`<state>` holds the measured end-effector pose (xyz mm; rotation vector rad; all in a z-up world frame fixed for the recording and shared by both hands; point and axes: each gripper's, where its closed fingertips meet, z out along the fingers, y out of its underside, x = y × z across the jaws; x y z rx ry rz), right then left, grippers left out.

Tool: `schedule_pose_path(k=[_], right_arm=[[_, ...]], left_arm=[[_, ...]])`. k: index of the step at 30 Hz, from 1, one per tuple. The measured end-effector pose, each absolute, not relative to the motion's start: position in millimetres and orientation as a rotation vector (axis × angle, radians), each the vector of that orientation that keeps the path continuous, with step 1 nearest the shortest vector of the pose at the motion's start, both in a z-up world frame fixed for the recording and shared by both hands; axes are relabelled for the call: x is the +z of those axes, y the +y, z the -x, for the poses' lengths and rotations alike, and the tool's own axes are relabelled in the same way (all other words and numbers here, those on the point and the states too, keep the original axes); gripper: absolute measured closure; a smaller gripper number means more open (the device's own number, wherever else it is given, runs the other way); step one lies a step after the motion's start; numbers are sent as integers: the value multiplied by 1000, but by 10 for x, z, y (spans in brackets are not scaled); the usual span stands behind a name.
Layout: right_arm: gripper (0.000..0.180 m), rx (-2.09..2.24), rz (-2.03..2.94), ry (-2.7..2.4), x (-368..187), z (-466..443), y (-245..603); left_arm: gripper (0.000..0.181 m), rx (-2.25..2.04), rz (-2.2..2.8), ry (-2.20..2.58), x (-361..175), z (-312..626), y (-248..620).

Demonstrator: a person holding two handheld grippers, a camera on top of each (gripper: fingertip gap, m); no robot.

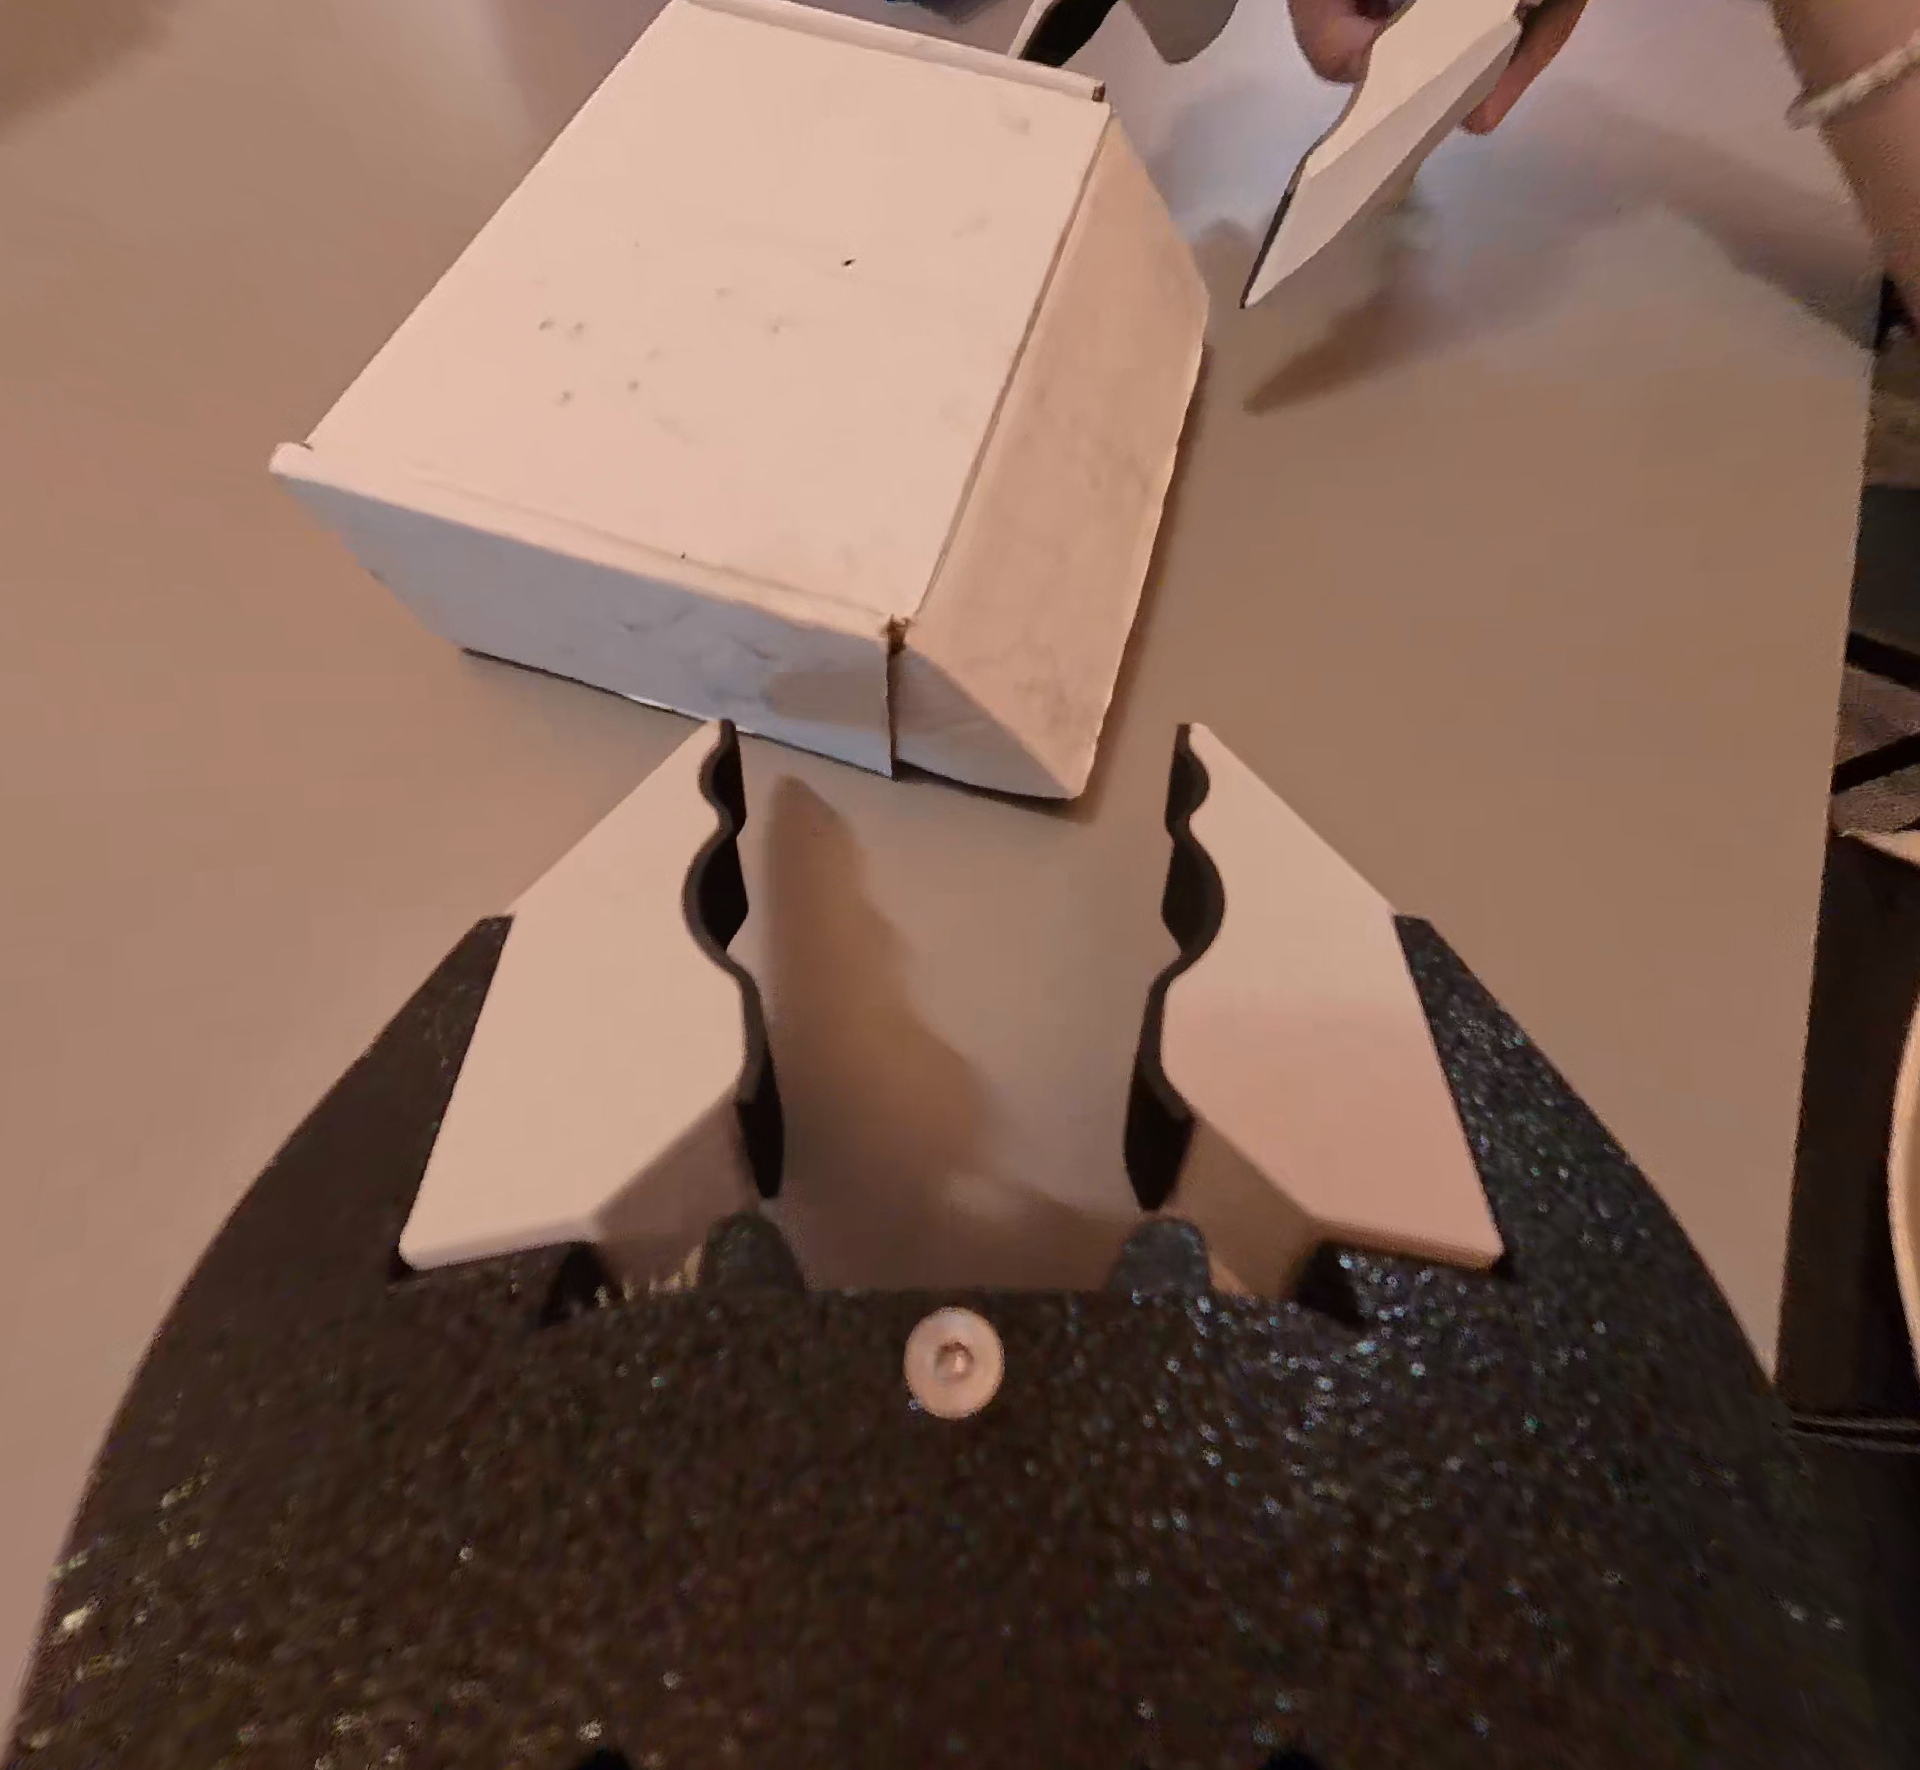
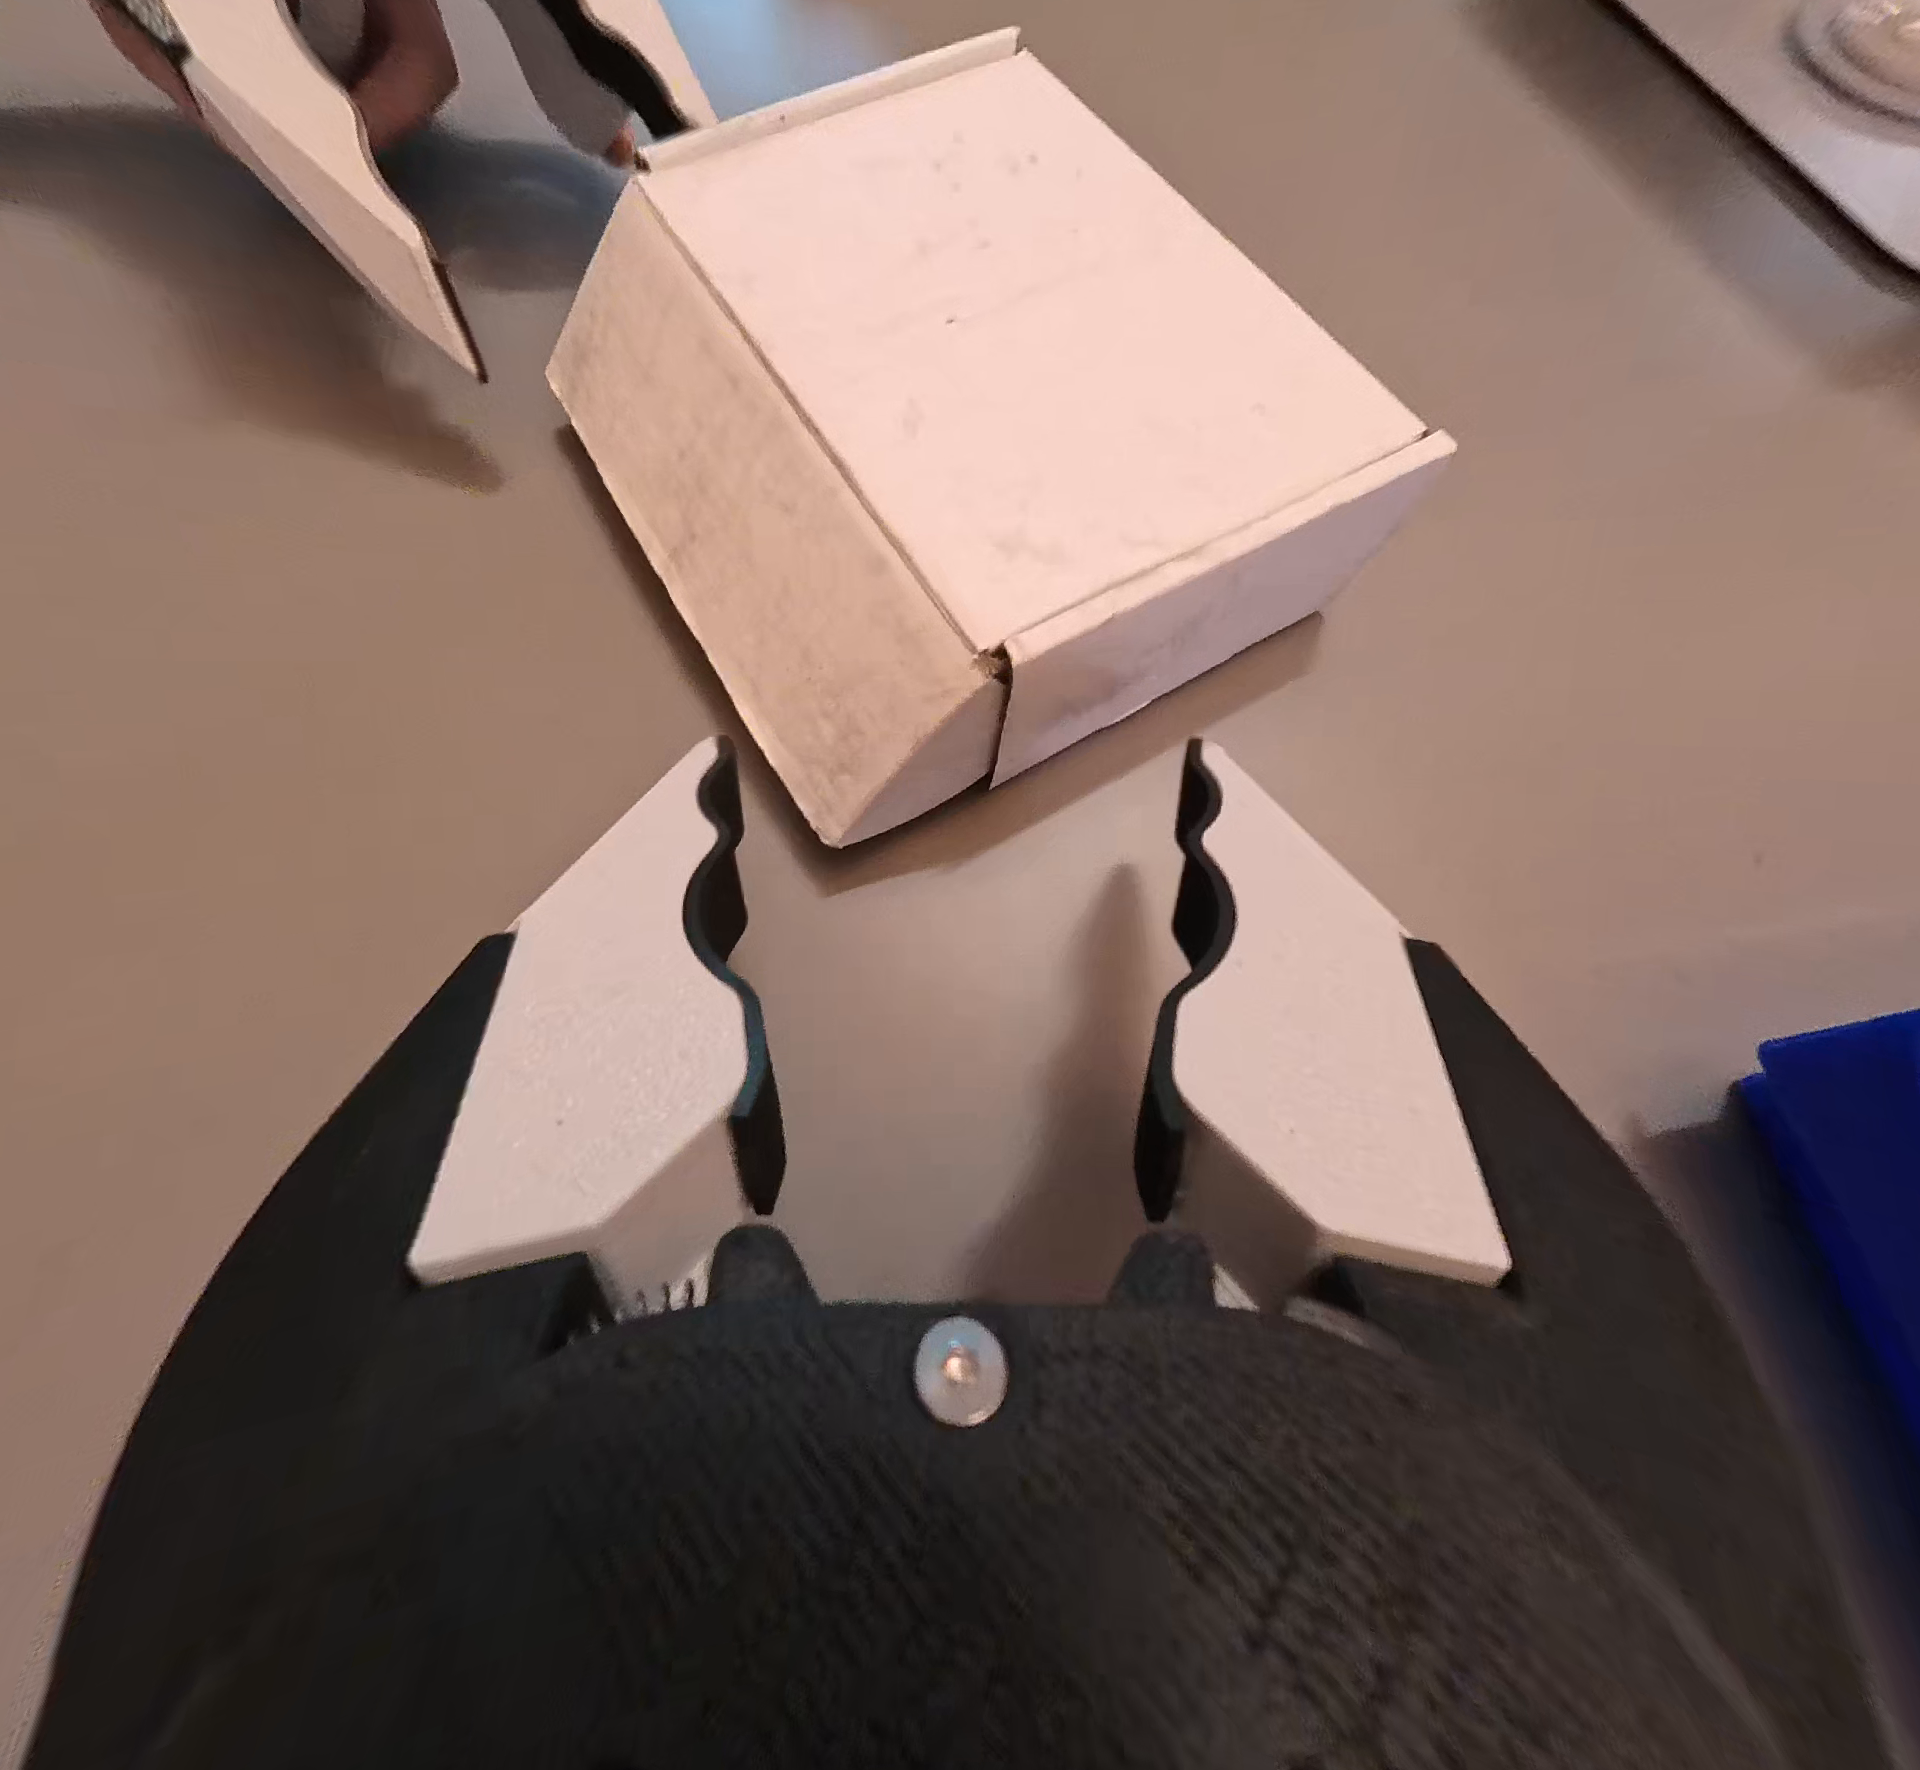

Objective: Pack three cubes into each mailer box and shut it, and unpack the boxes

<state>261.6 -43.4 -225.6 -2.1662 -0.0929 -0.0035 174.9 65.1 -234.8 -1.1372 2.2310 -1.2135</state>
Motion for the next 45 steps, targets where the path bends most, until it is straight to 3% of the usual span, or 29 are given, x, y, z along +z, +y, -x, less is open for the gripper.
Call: schedule_pose_path(k=[21,45], right_arm=[[104,-40,2095,-143,-2249,-2590,-248],[111,-144,2102,-218,-2198,-2689,-446]], left_arm=[[95,-1194,1254,2140,-2354,-1984,652],[107,-1182,1121,2201,-2349,-1960,656]])
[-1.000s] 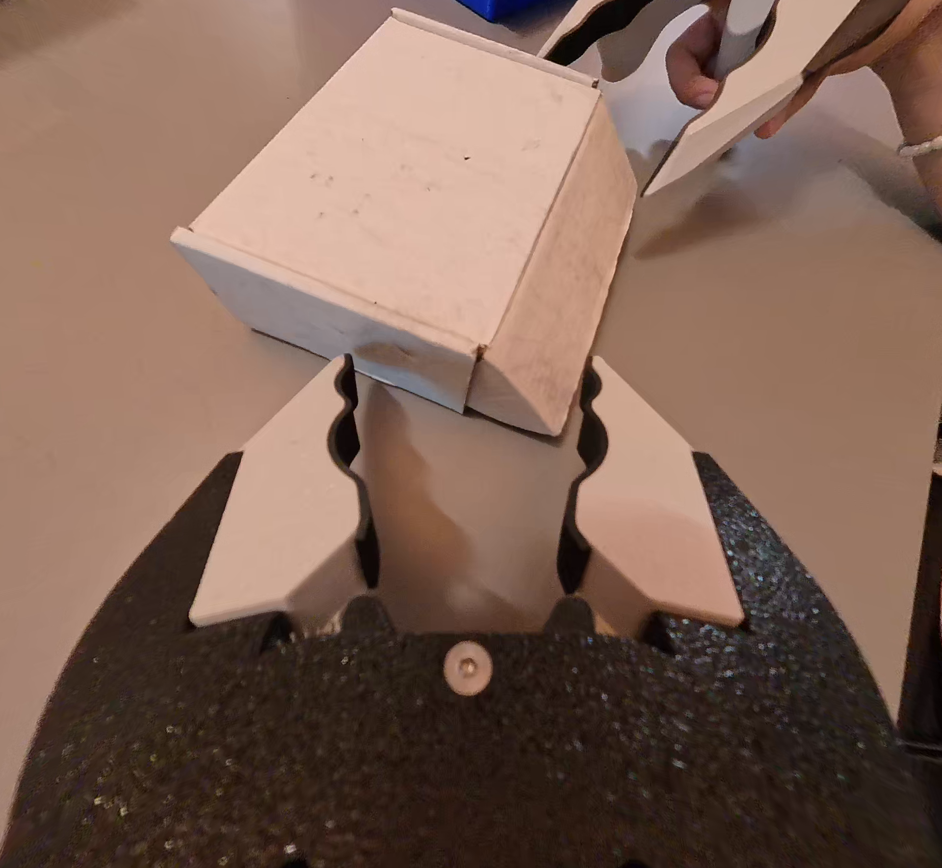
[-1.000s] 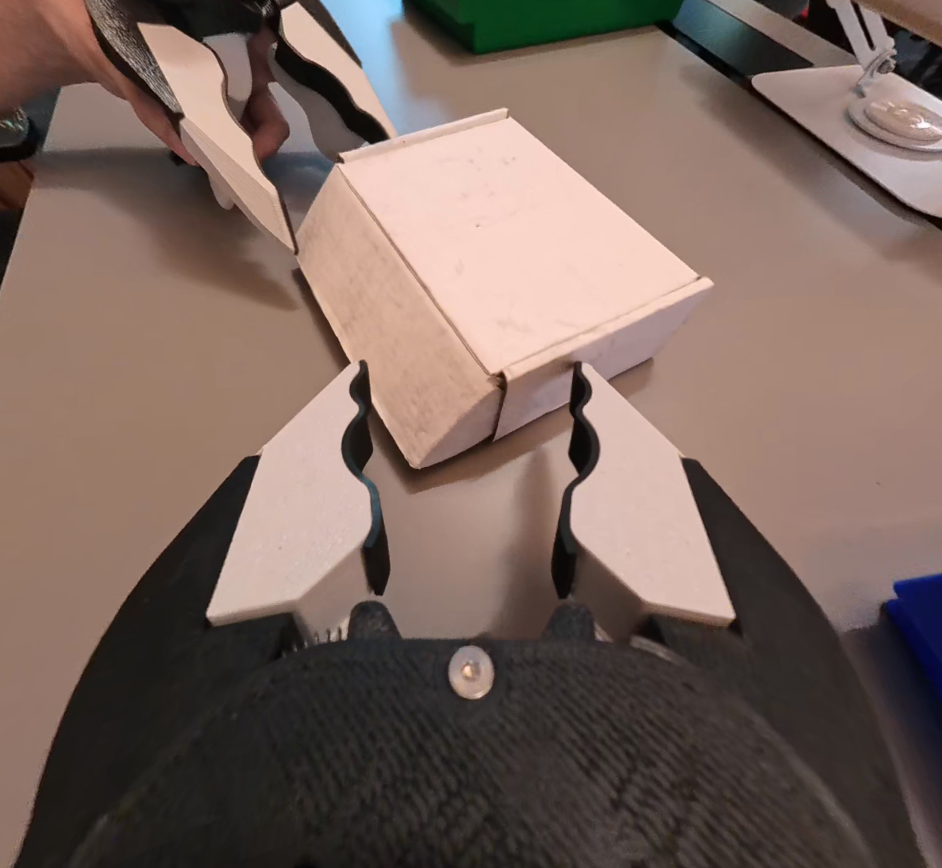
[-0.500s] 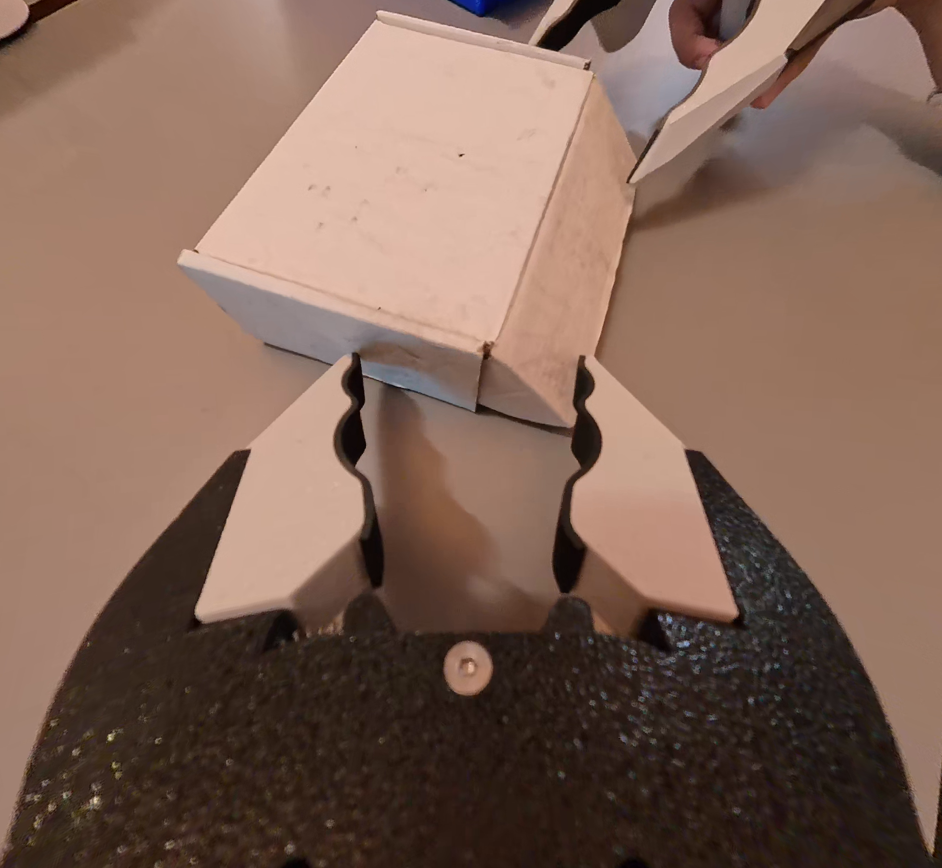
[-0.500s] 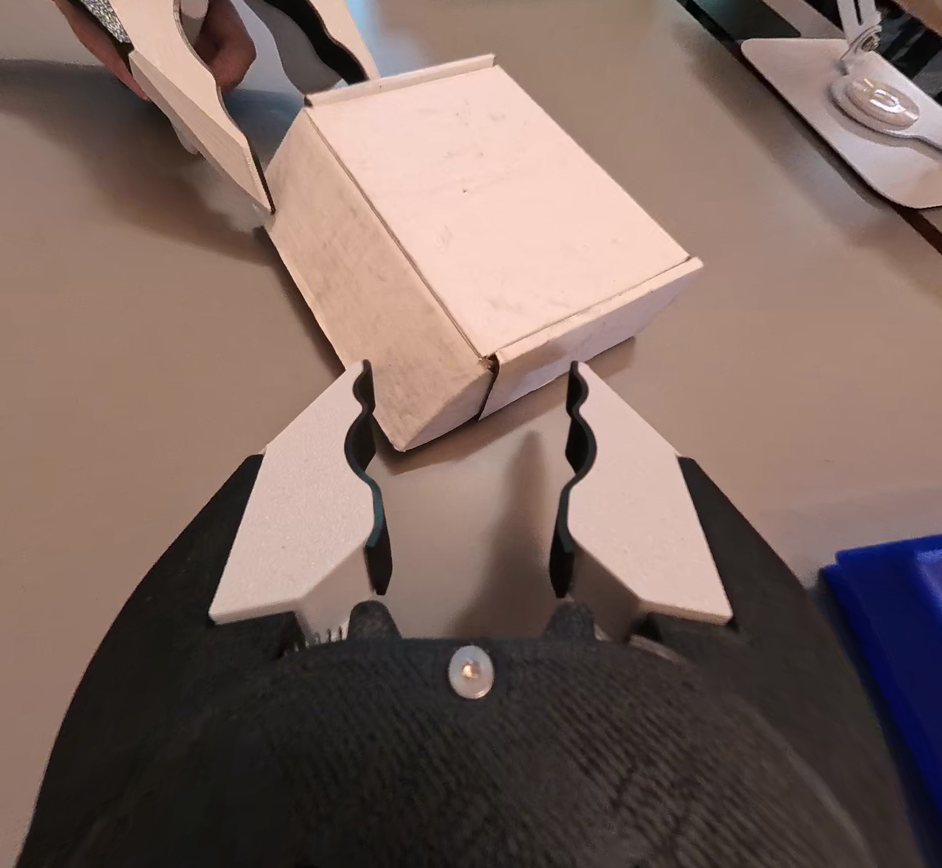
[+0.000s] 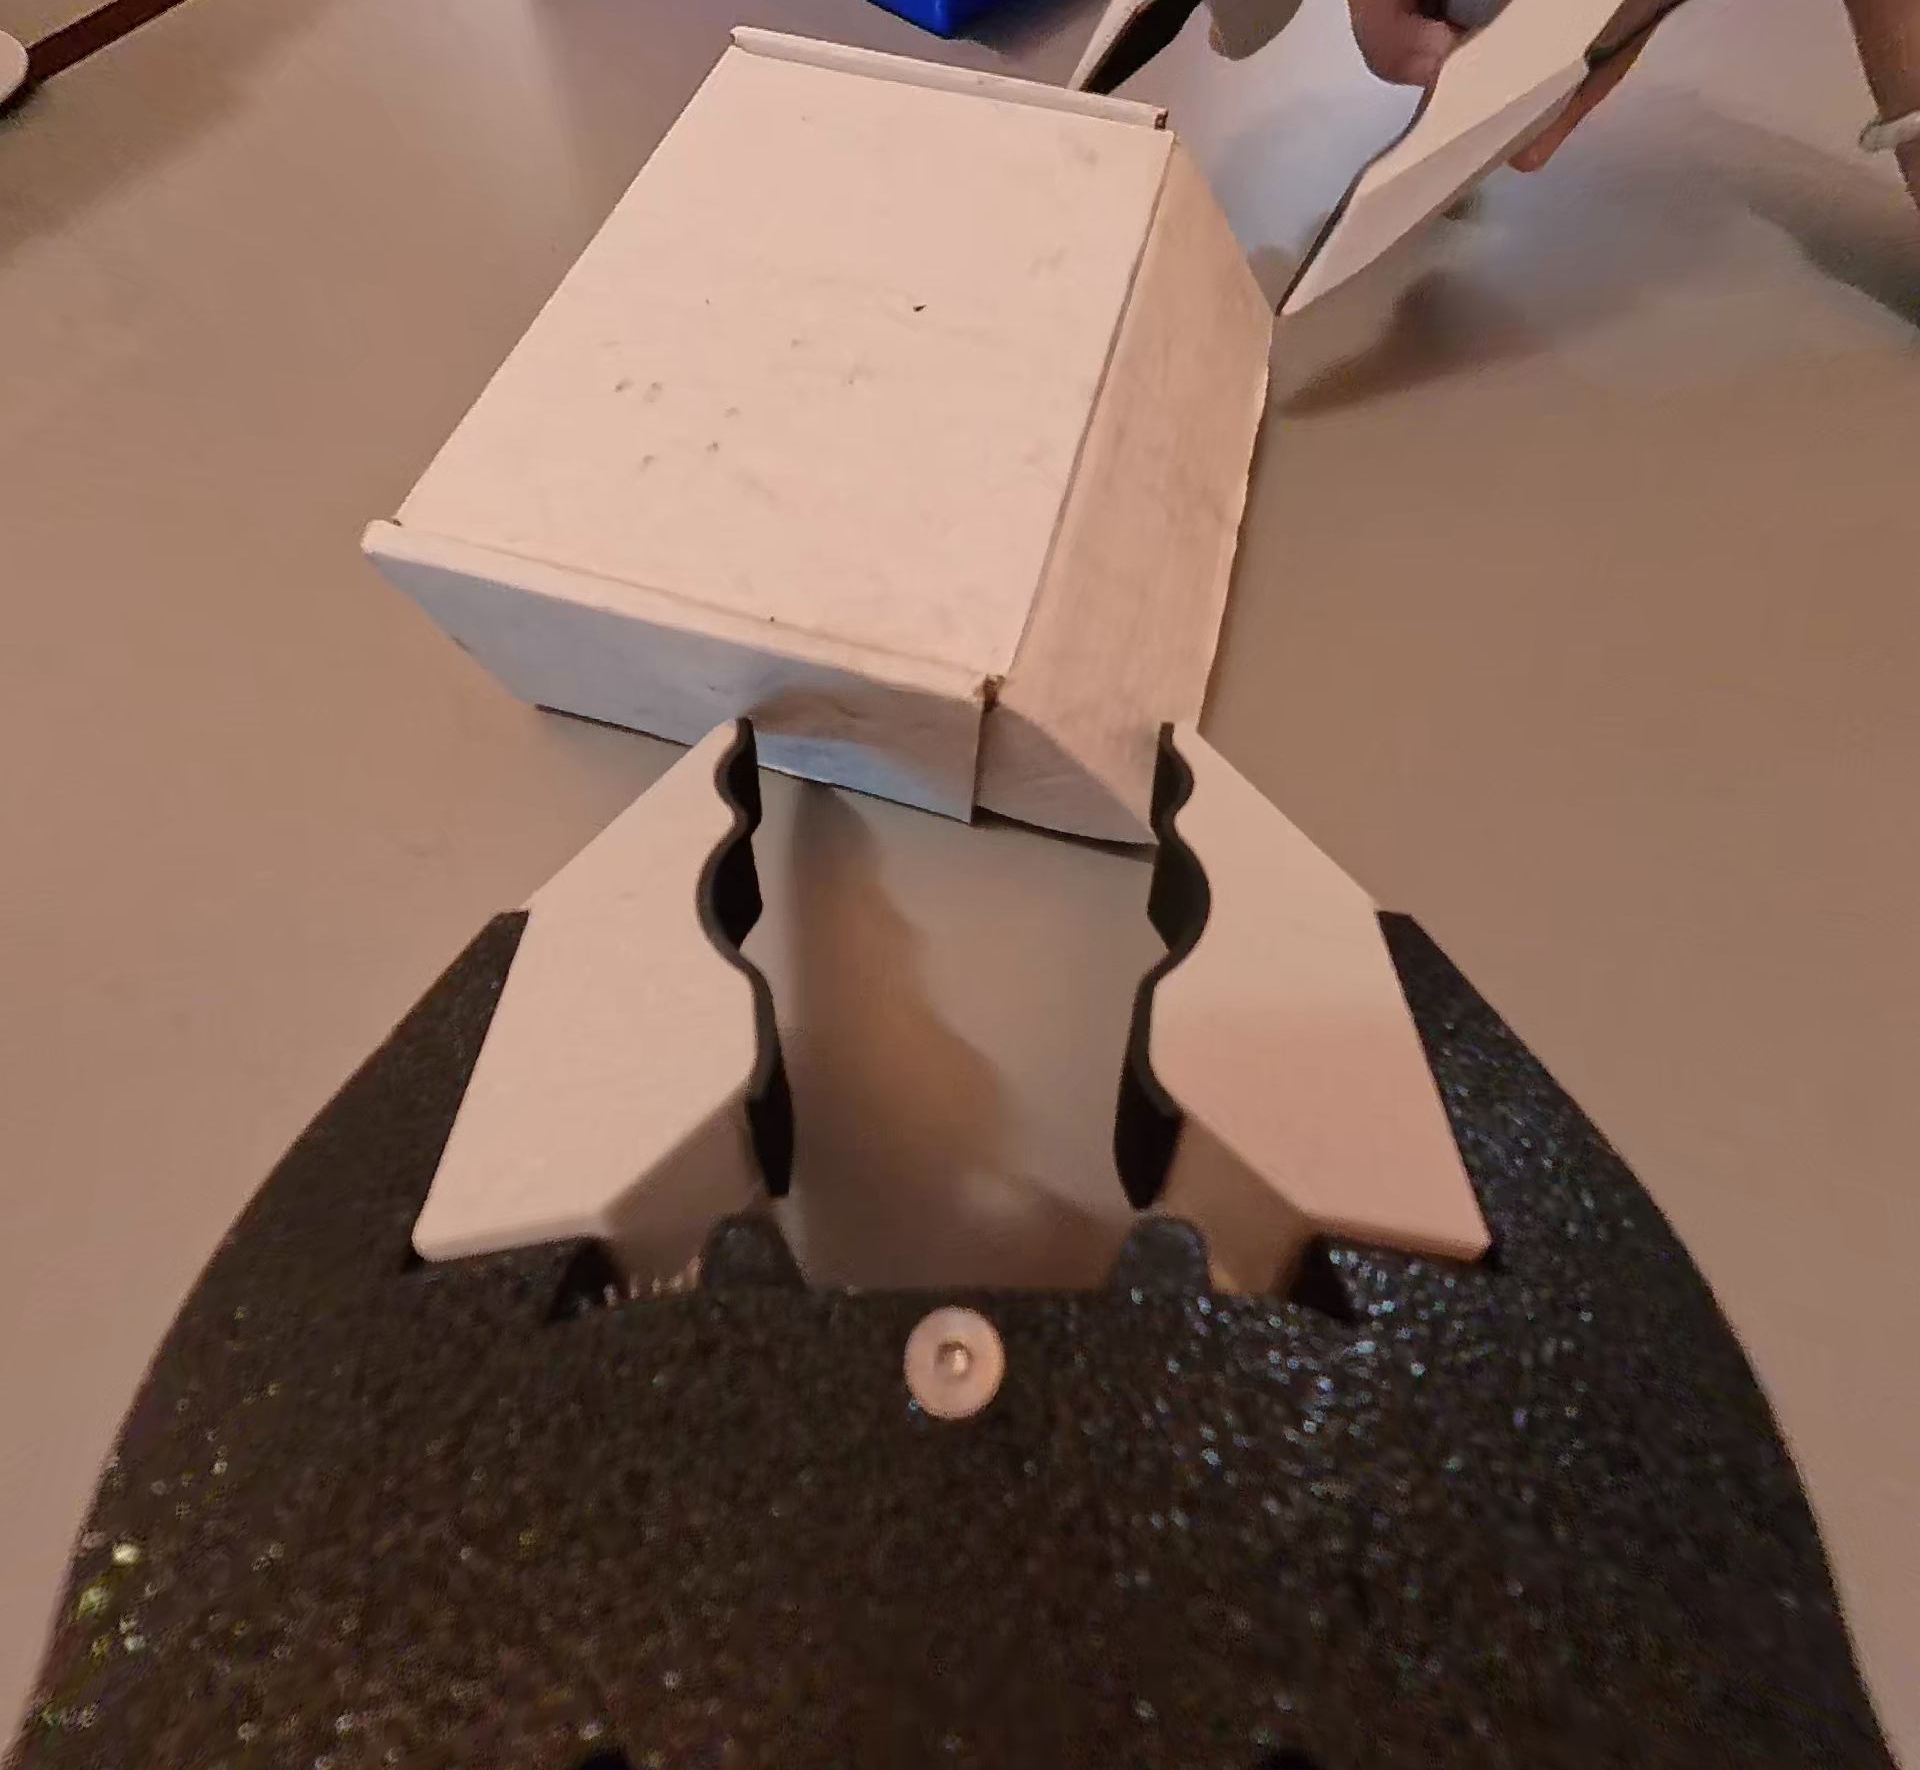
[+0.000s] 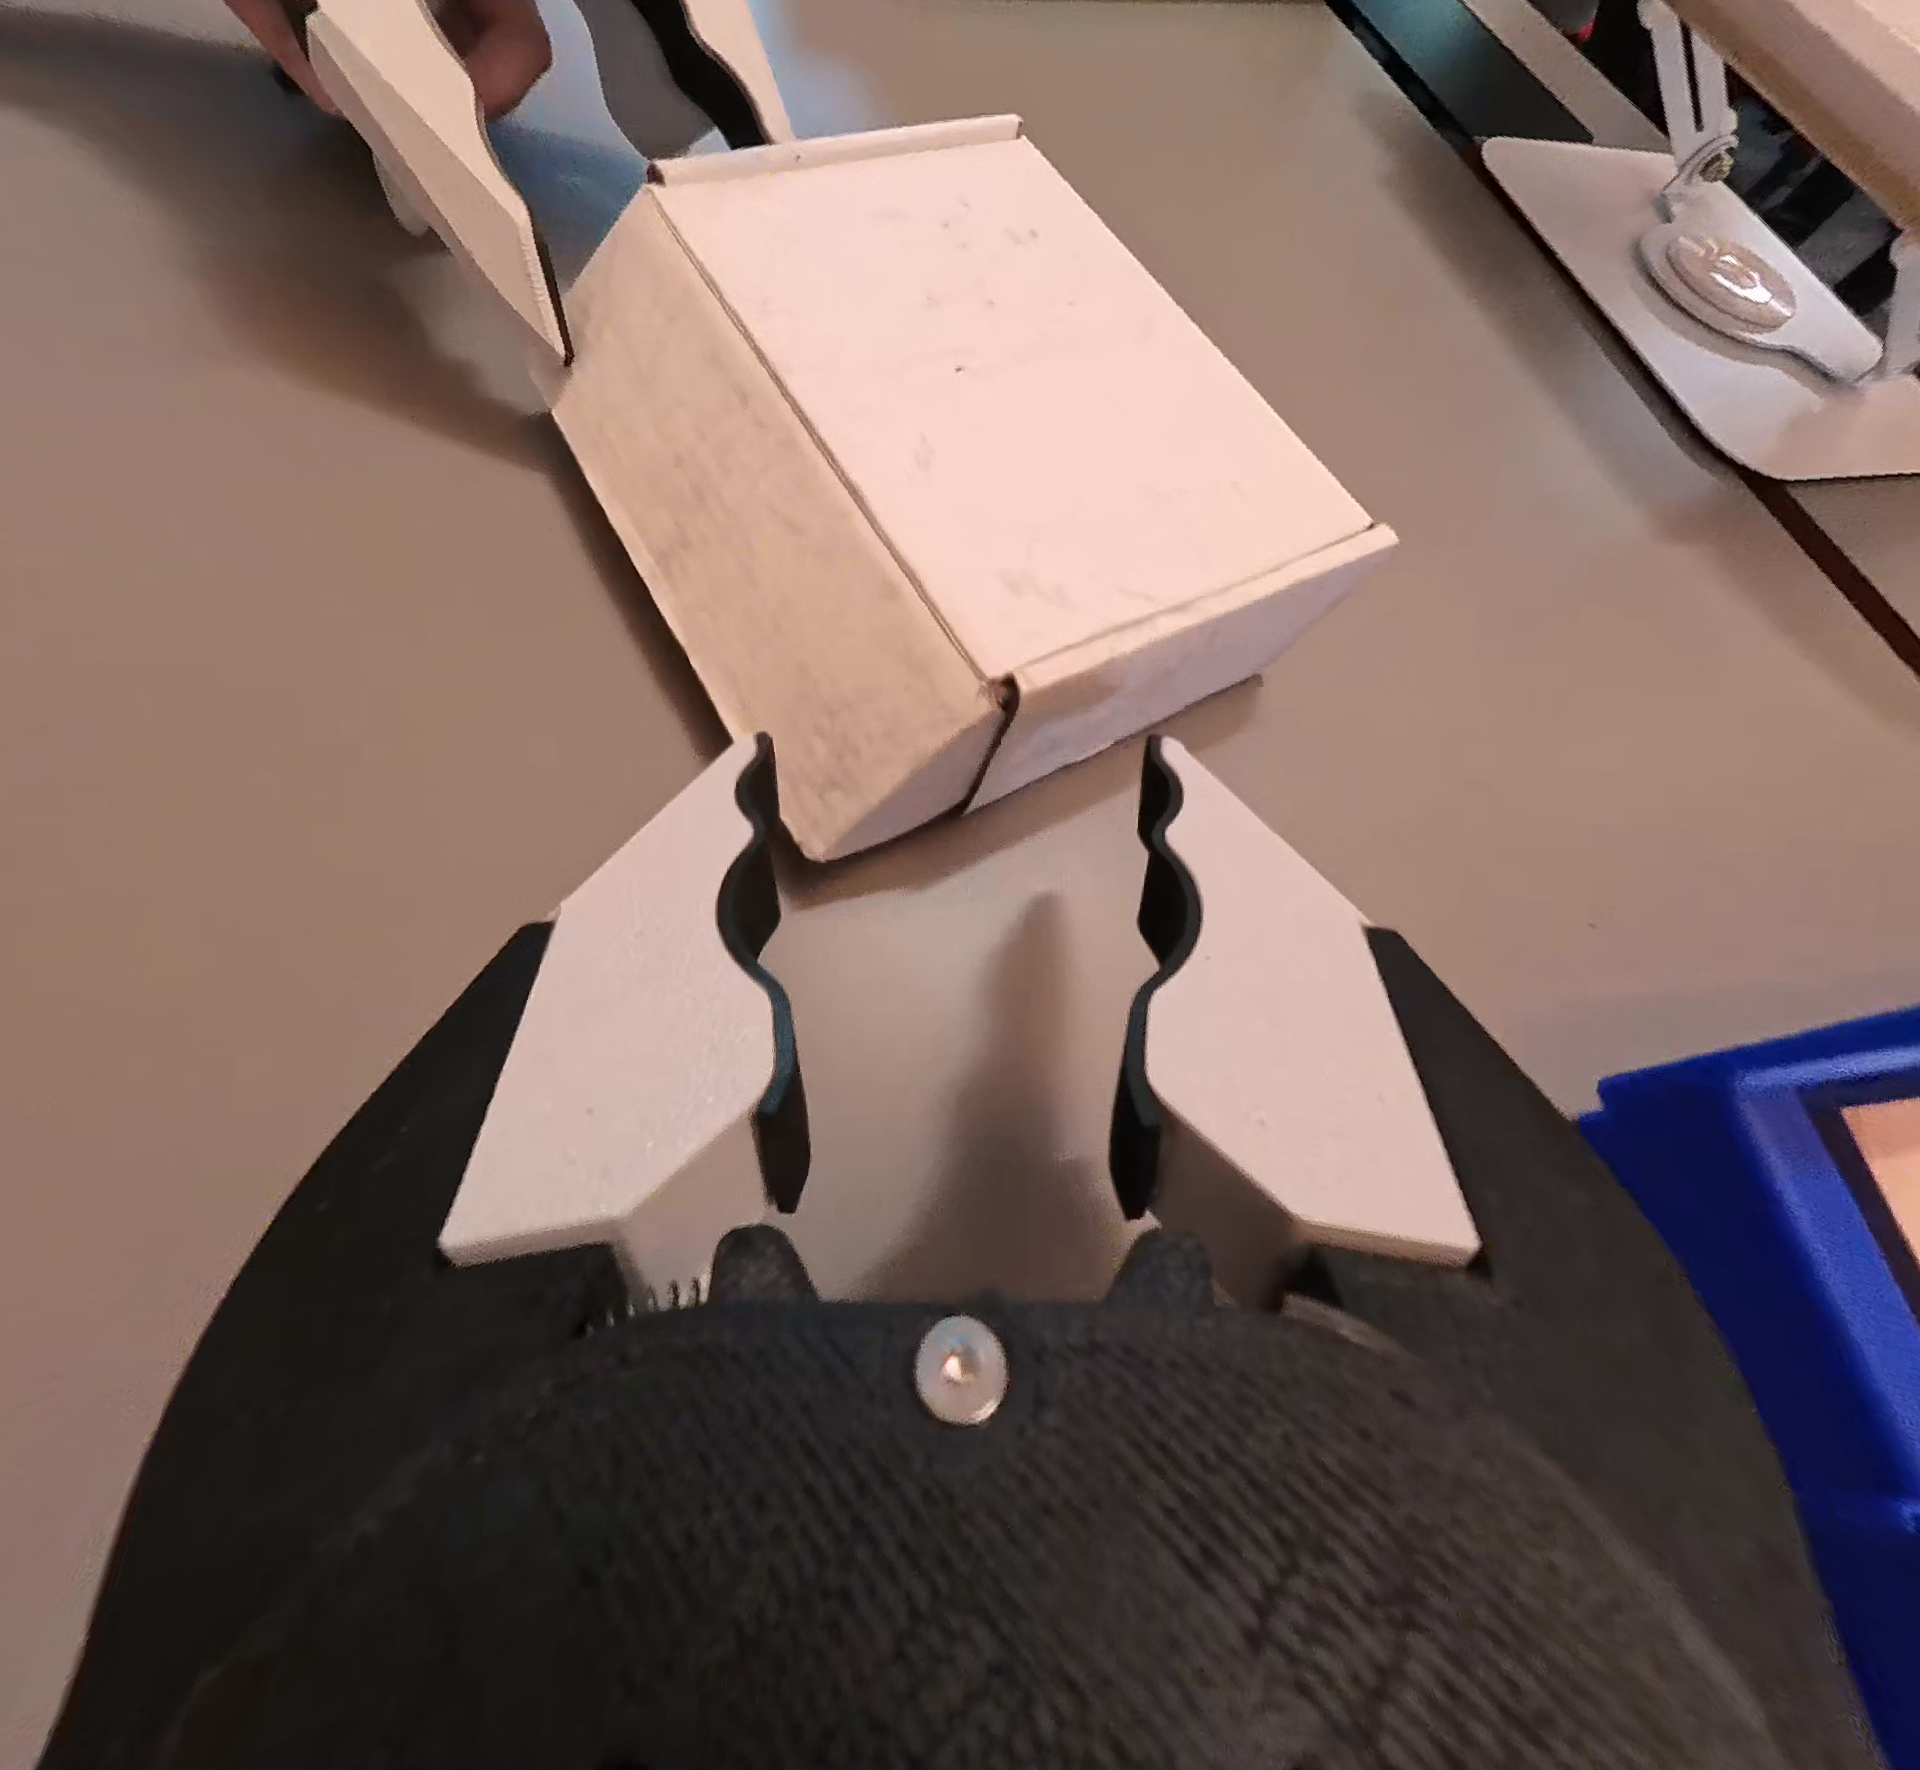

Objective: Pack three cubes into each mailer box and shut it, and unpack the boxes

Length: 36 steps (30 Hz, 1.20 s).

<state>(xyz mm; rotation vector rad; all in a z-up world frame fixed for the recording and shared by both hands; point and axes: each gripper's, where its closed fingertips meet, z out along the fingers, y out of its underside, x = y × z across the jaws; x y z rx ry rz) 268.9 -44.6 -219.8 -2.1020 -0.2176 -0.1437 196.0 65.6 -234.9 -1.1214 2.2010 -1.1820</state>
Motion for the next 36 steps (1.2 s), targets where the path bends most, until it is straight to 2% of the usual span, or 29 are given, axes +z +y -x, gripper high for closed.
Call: schedule_pose_path(k=[6,10,23,26,29,33,36], right_arm=[[115,-71,2093,-179,-2254,-2694,-418],[127,-81,2111,-236,-2285,-2653,-380],[140,-259,2159,-186,-2311,-2830,-226],[141,-281,2161,-189,-2311,-2851,-200],[141,-327,2155,-233,-2314,-2858,-220],[126,-348,2201,-386,-2424,-2798,-358],[118,-300,2162,-311,-2370,-2824,-351]], left_arm=[[108,-1140,1051,2253,-2391,-1909,637],[111,-1103,1017,2246,-2398,-1983,671],[135,-794,904,2137,-2451,-2194,895],[136,-761,899,2108,-2448,-2202,921],[133,-776,893,2123,-2453,-2194,905],[132,-858,816,2225,-2481,-2128,808],[122,-879,801,2237,-2471,-2153,848]])
